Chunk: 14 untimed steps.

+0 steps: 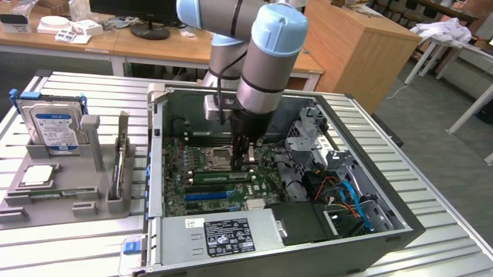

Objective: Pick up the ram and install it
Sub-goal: 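Insert the ram into the slot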

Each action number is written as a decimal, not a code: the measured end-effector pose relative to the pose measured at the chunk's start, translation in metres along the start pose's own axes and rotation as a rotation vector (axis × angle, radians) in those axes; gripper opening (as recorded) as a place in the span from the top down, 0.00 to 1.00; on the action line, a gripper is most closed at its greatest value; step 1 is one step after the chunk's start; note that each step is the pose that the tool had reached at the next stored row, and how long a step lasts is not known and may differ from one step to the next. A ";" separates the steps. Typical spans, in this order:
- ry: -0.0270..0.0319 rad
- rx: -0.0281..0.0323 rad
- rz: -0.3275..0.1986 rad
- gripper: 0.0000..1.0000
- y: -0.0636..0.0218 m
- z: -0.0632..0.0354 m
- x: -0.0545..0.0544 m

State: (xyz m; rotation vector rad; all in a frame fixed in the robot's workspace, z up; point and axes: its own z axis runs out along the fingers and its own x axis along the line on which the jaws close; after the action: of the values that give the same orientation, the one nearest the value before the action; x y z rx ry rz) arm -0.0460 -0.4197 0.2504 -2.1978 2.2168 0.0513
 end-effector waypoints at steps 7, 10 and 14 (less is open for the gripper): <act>-0.0001 0.0001 0.000 0.81 -0.0001 -0.0212 -0.001; -0.0001 0.0000 0.000 0.81 0.0000 -0.0284 -0.001; -0.0001 0.0001 0.000 0.81 0.0000 -0.0348 -0.001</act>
State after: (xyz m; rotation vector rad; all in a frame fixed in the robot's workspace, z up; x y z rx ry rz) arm -0.0457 -0.4196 0.2852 -2.1975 2.2169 0.0513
